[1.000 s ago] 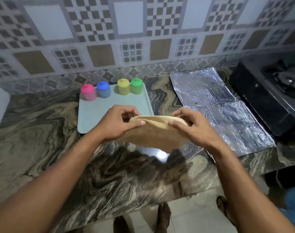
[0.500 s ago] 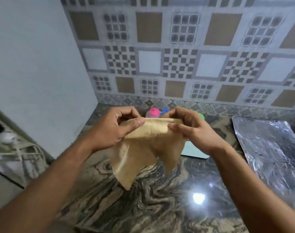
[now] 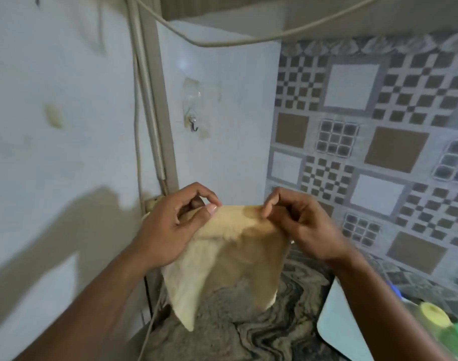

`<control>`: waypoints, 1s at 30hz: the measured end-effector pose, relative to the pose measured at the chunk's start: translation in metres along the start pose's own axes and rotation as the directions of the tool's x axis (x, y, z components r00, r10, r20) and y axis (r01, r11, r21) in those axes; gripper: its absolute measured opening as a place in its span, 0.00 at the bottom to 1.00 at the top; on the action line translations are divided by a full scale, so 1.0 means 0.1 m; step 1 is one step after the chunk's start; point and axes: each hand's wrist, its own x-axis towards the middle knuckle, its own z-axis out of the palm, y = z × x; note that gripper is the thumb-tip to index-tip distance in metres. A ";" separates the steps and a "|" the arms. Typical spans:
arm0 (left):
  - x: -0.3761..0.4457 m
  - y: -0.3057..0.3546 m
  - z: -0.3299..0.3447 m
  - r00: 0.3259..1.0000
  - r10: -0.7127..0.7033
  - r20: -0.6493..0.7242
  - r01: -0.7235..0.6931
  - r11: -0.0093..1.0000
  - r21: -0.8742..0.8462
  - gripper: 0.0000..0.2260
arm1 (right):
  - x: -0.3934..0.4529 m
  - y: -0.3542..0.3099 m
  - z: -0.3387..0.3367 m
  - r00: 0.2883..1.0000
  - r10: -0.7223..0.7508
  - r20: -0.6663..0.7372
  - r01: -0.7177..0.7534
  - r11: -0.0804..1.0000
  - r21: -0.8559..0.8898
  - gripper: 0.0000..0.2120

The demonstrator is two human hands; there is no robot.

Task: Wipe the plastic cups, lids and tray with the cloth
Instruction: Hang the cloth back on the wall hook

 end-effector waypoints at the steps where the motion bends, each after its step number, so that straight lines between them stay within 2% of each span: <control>1: 0.06 0.00 -0.11 1.000 0.014 -0.017 -0.014 0.999 0.034 0.06 | 0.18 -0.02 0.02 1.000 -0.019 0.005 0.019 0.999 -0.036 0.09; 5: 0.34 0.08 -0.49 0.995 0.066 -0.076 -0.054 0.988 0.147 0.03 | 0.85 -0.08 0.06 0.997 -0.077 -0.012 0.075 0.990 -0.123 0.11; 10: 0.77 0.01 -0.77 0.977 0.120 -0.179 -0.036 0.911 0.411 0.10 | 1.54 -0.05 0.02 0.993 -0.121 0.003 0.119 0.968 -0.222 0.09; 15: 1.14 -0.03 -0.81 0.952 0.172 -0.253 0.008 0.812 0.584 0.15 | 2.03 -0.01 0.05 0.984 -0.178 0.001 0.162 0.897 -0.412 0.15; 23: 1.37 -0.14 -0.70 0.931 0.233 -0.280 0.057 0.665 0.744 0.12 | 2.44 0.15 0.14 0.989 -0.145 0.003 0.127 0.854 -0.504 0.13; 26: 1.38 -0.13 -0.66 0.927 0.234 -0.293 0.111 0.574 0.811 0.10 | 2.46 0.25 0.20 0.992 -0.122 0.015 0.114 0.857 -0.502 0.11; 30: 1.37 -0.16 -0.57 0.934 0.218 -0.284 0.180 0.402 0.898 0.11 | 2.40 0.39 0.33 0.994 -0.107 0.007 0.098 0.887 -0.452 0.07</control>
